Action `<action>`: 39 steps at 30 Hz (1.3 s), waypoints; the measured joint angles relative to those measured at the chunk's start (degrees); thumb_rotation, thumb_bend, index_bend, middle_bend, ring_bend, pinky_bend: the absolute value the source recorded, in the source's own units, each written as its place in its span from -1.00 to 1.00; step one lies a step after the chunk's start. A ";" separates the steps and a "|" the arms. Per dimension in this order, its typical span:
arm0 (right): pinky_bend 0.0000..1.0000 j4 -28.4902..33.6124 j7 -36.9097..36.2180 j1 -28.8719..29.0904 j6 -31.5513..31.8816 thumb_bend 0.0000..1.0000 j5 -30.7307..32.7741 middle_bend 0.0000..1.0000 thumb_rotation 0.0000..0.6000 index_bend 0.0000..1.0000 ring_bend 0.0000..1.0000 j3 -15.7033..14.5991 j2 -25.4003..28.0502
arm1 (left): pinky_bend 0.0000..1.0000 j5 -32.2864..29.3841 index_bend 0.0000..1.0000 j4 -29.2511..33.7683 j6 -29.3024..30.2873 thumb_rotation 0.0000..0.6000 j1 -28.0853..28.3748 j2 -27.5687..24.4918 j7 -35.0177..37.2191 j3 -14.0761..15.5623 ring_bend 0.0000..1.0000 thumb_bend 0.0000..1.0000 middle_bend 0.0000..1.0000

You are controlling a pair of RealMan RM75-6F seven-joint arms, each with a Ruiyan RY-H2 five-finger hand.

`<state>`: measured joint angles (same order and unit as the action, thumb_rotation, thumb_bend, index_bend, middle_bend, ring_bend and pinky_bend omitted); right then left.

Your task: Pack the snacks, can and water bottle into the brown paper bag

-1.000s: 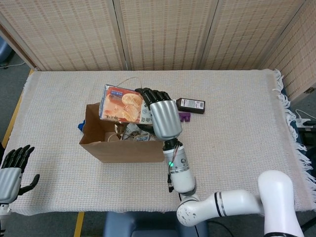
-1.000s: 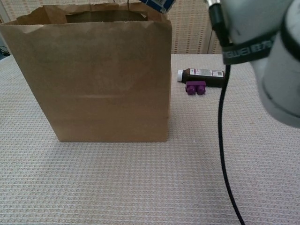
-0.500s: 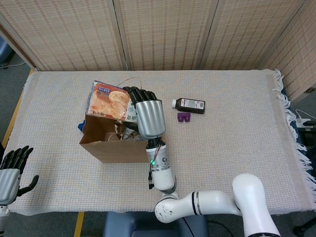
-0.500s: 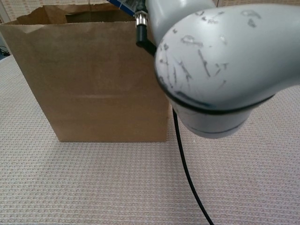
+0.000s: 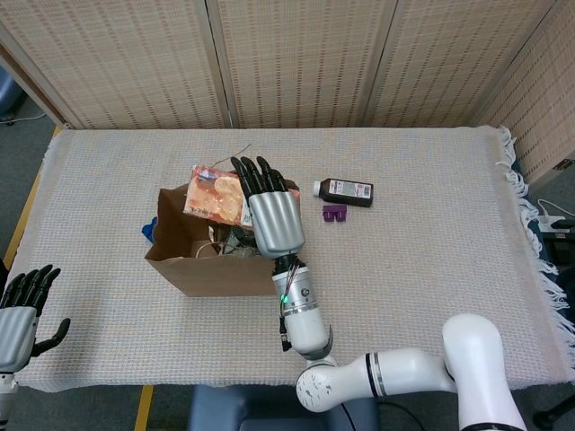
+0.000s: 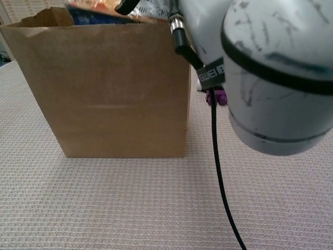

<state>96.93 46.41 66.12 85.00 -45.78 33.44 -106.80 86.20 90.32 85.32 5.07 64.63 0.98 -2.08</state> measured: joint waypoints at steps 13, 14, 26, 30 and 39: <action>-0.76 17.03 0.29 -8.05 1.89 -0.64 -3.38 -0.88 1.00 -1.00 -1.00 -4.71 10.70 | -1.00 -0.17 -0.91 0.12 0.11 1.00 -0.17 0.00 -0.27 0.01 -1.00 -0.28 -1.00; -0.76 19.07 0.33 -9.33 2.22 -0.64 -4.00 -0.88 1.00 -1.00 -1.00 -5.75 12.37 | -1.00 -0.17 -0.91 0.11 0.15 1.00 -0.21 -0.01 -0.23 0.03 -1.00 -0.28 -1.00; -0.95 28.87 -16.51 -38.10 8.81 -0.64 -29.05 -1.00 1.00 -1.00 -1.00 -33.92 43.16 | -1.00 -0.17 -0.94 0.37 0.47 1.00 -0.29 0.32 -2.11 -0.06 -1.00 -0.27 -1.00; -1.00 20.38 -28.53 -46.71 12.50 -0.64 -36.63 -1.00 1.00 -1.00 -1.00 -40.34 45.63 | -1.00 -0.29 -0.95 0.53 0.42 1.00 -0.17 0.51 -2.98 -0.21 -1.00 -0.27 -1.00; -1.00 -4.20 -38.33 -59.69 17.82 -0.64 -41.94 -1.00 1.00 -1.00 -1.00 -43.33 42.09 | -1.00 0.08 -0.97 0.43 0.63 1.00 -0.25 0.49 -2.54 -0.08 -1.00 -0.27 -1.00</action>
<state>92.73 8.08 6.43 102.82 -87.72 -9.89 -64.72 86.28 90.75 85.95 4.82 65.13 -1.56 -2.16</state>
